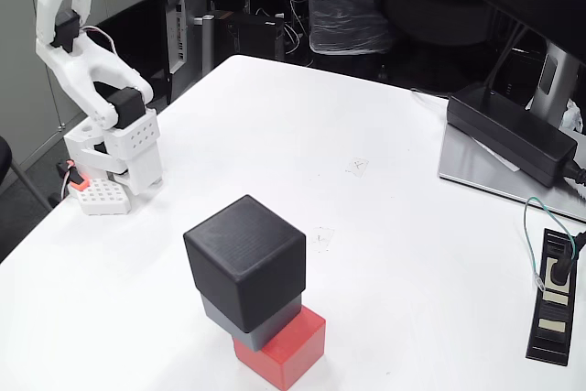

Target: Stack the three blocks in an ordered color.

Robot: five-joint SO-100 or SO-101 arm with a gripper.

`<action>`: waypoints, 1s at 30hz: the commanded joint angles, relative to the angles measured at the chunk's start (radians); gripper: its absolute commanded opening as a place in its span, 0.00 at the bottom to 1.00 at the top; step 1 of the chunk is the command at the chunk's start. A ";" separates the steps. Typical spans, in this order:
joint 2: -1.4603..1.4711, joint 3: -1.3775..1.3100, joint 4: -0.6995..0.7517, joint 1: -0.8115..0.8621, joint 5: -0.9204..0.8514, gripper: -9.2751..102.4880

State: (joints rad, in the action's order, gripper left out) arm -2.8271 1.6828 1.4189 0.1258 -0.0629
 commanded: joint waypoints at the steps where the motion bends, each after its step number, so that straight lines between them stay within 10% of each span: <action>1: -0.071 0.156 -0.100 -0.054 0.011 0.12; 30: -0.512 1.184 -0.482 -0.302 0.069 0.12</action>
State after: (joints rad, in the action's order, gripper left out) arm -3.3333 2.8455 0.9603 -0.1795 -0.0383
